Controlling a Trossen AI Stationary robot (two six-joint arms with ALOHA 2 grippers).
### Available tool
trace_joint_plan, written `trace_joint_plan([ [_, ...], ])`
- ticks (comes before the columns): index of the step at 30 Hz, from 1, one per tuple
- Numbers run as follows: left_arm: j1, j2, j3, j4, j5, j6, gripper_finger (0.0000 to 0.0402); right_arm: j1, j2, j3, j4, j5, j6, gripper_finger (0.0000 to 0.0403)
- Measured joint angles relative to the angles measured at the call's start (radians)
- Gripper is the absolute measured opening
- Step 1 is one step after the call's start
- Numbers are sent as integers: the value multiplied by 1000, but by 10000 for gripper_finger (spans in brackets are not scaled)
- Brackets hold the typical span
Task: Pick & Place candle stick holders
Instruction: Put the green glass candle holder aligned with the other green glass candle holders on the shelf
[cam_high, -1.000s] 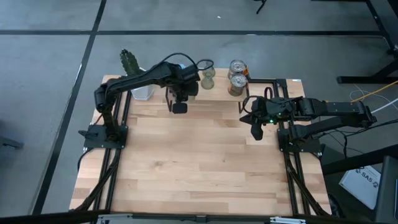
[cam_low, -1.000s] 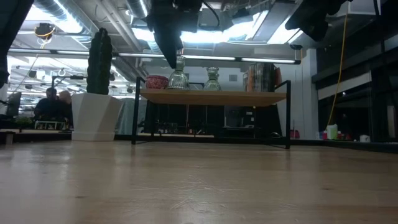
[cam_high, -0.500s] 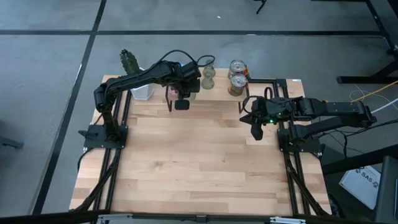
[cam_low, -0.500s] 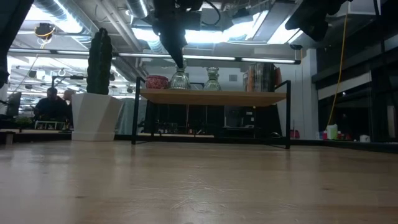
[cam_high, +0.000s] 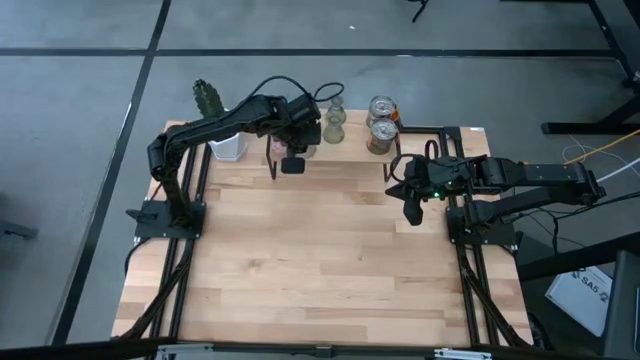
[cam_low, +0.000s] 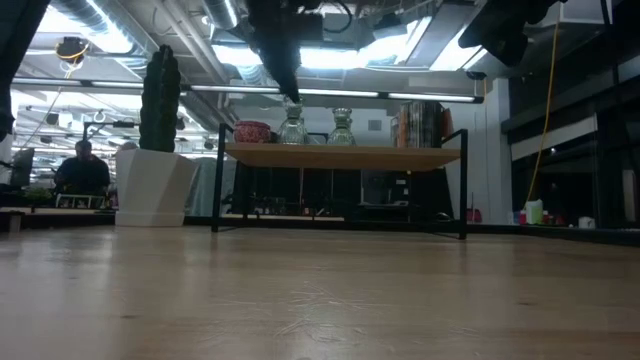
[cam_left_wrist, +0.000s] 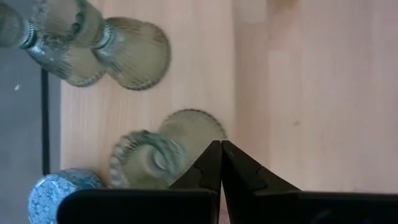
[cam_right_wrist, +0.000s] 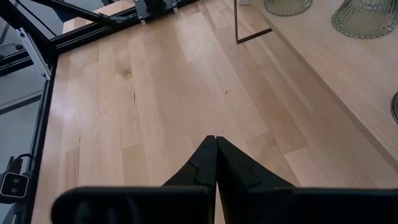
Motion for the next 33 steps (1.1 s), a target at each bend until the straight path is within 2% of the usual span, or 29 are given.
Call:
trace_joint_plan([
  [3, -2, -23, 1, -49, 12, -4, 2, 0, 0, 0, 0, 0, 0, 8],
  [6, 8, -37, 1, -85, -35, -8, 1, 0, 0, 0, 0, 0, 0, 8],
  [20, 102, -48, 1, -99, -121, -3, 1, 0, 0, 0, 0, 3, -5, 8],
  [33, 135, -29, 1, -28, -19, 24, 1, 0, 0, 0, 0, 3, -5, 8],
])
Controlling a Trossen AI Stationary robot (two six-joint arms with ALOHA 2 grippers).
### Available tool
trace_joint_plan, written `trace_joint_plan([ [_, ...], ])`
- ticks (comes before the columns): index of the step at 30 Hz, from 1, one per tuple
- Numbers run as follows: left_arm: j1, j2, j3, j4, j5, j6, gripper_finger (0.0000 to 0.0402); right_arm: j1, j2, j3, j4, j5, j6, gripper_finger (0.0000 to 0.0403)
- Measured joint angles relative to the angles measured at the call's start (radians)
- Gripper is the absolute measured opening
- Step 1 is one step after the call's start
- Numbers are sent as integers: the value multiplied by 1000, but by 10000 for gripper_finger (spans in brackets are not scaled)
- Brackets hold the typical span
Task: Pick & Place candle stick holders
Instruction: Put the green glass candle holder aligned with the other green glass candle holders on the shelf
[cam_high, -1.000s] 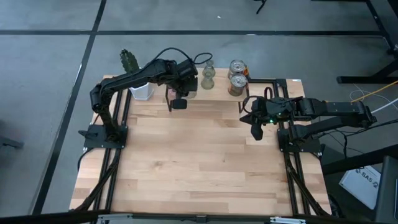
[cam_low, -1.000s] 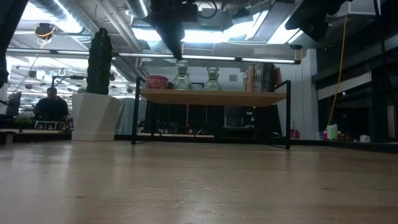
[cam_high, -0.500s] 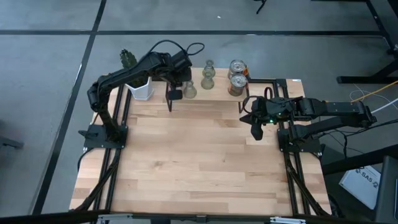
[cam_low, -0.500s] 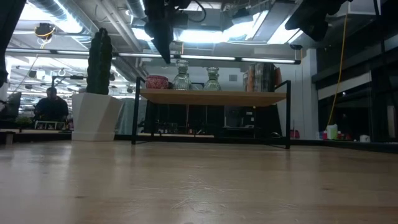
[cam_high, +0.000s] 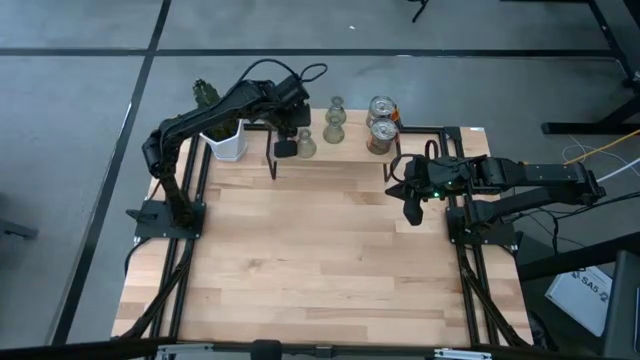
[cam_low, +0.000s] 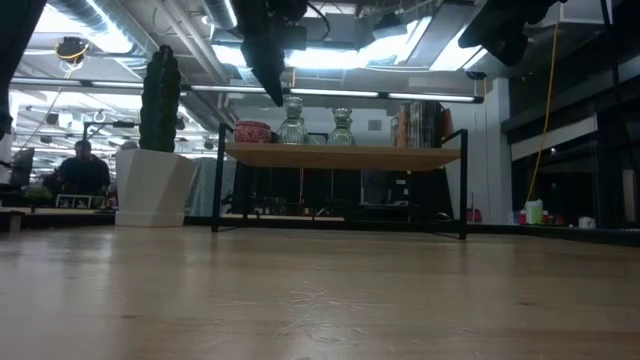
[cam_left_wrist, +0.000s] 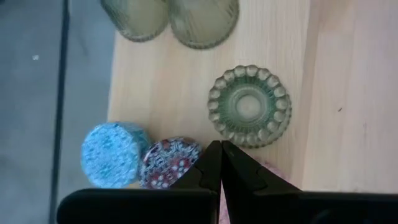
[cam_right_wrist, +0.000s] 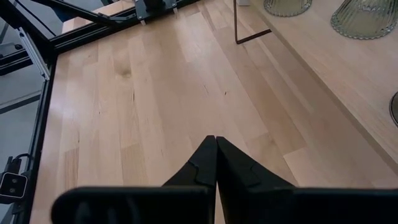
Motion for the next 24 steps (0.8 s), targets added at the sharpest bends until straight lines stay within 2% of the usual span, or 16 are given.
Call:
trace_joint_plan([
  [12, -22, 23, 0, 21, 70, 8, 1, 0, 0, 0, 0, -3, 0, 8],
  [24, -40, 28, 0, 138, 135, 2, 1, 0, 0, 0, 0, -3, 0, 8],
])
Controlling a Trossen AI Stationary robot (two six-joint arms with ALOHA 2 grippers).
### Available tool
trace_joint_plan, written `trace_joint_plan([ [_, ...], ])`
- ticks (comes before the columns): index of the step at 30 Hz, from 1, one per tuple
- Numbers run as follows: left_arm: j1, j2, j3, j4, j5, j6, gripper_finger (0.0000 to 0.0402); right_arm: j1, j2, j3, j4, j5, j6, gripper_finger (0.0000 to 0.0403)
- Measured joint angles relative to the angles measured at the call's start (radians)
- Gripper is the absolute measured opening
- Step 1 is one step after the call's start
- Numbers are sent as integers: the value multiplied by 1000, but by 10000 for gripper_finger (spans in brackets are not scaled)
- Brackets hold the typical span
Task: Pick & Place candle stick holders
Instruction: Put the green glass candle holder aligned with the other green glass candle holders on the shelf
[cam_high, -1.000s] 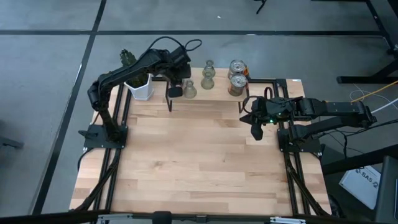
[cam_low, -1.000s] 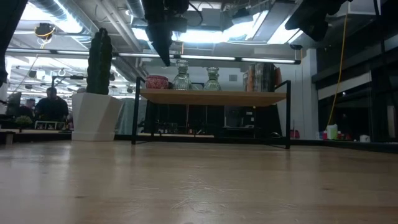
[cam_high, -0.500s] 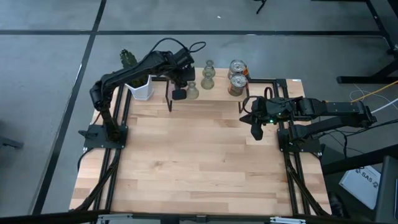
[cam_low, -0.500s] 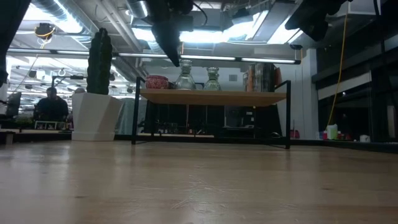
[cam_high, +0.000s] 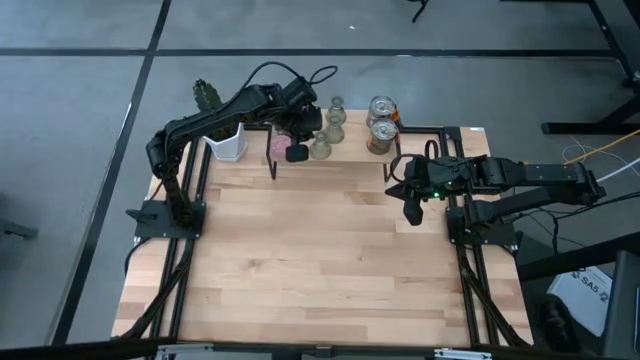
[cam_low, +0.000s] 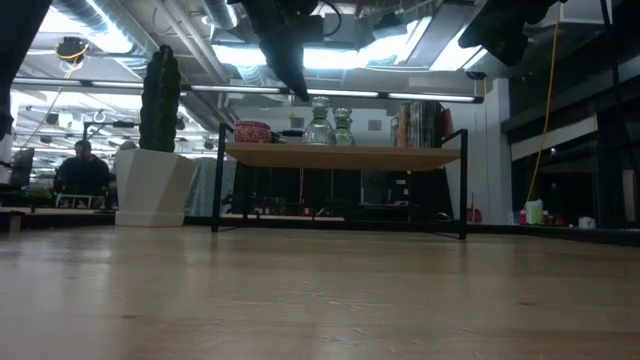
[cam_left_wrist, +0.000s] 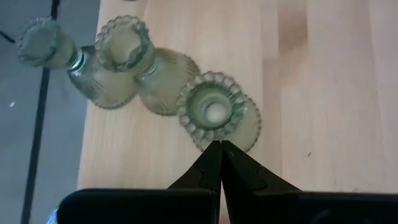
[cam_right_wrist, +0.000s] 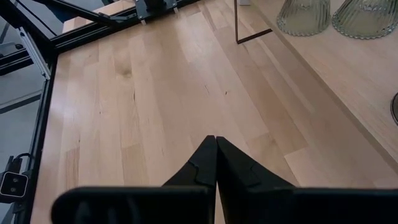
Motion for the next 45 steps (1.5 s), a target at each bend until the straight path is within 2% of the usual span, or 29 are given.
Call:
trace_joint_plan([
  [9, 0, 0, 0, 52, 8, -2, 2, 0, 0, 0, 0, 0, 0, 8],
  [17, 2, 0, 0, 3, -1, -16, 2, 0, 0, 0, 0, 0, 0, 8],
  [21, 3, 0, 0, -58, -15, 11, 2, 0, 0, 0, 0, 0, 0, 8],
  [29, 3, 29, 0, -30, -25, 111, 2, 0, 0, 0, 0, 0, 0, 8],
  [45, 2, 76, 0, -15, -39, 150, 1, 0, 0, 0, 0, 0, 0, 8],
])
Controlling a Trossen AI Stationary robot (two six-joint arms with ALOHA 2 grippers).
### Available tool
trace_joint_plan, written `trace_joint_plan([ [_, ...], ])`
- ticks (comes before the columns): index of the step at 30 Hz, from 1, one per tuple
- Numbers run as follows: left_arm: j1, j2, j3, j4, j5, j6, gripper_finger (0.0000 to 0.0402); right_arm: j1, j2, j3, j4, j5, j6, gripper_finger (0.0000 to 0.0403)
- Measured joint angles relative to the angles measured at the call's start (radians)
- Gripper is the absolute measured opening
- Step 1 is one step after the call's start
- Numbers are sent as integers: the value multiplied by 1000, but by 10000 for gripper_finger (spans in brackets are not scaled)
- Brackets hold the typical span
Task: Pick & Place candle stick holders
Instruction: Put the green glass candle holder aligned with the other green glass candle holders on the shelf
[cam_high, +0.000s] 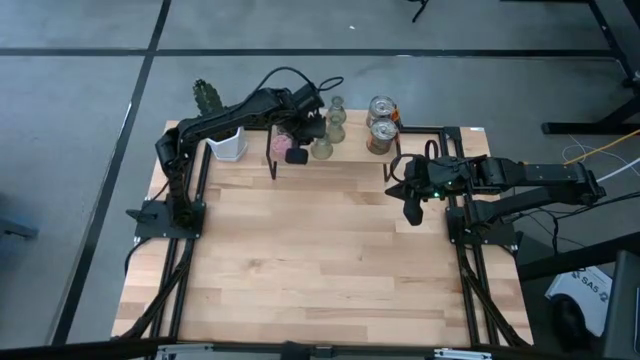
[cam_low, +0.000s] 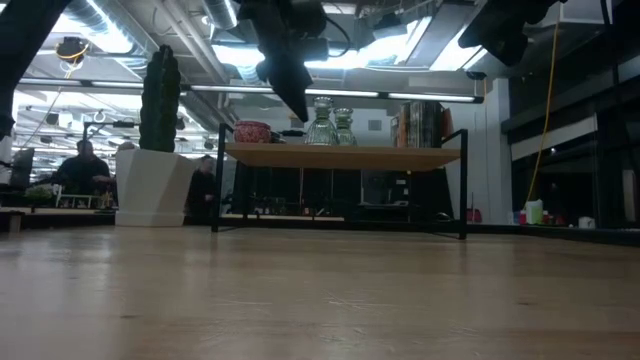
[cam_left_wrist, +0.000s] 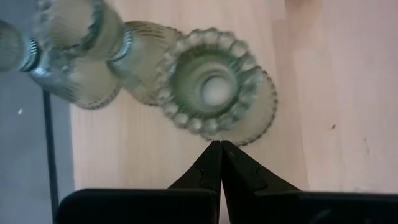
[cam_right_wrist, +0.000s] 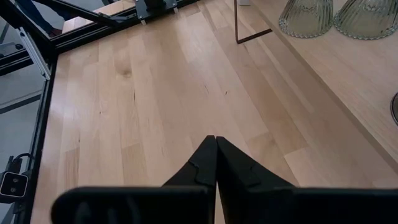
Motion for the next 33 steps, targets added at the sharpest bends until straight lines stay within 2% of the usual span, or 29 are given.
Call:
trace_joint_plan([
  [4, -1, 0, 0, 6, 57, 0, 2, 0, 0, 0, 0, 0, 0, 8],
  [24, -1, 0, 0, 51, 145, -6, 1, 0, 0, 0, 0, 1, 0, 8],
  [33, -1, 0, 0, 75, 151, -10, 2, 0, 0, 0, 0, 3, 0, 8],
])
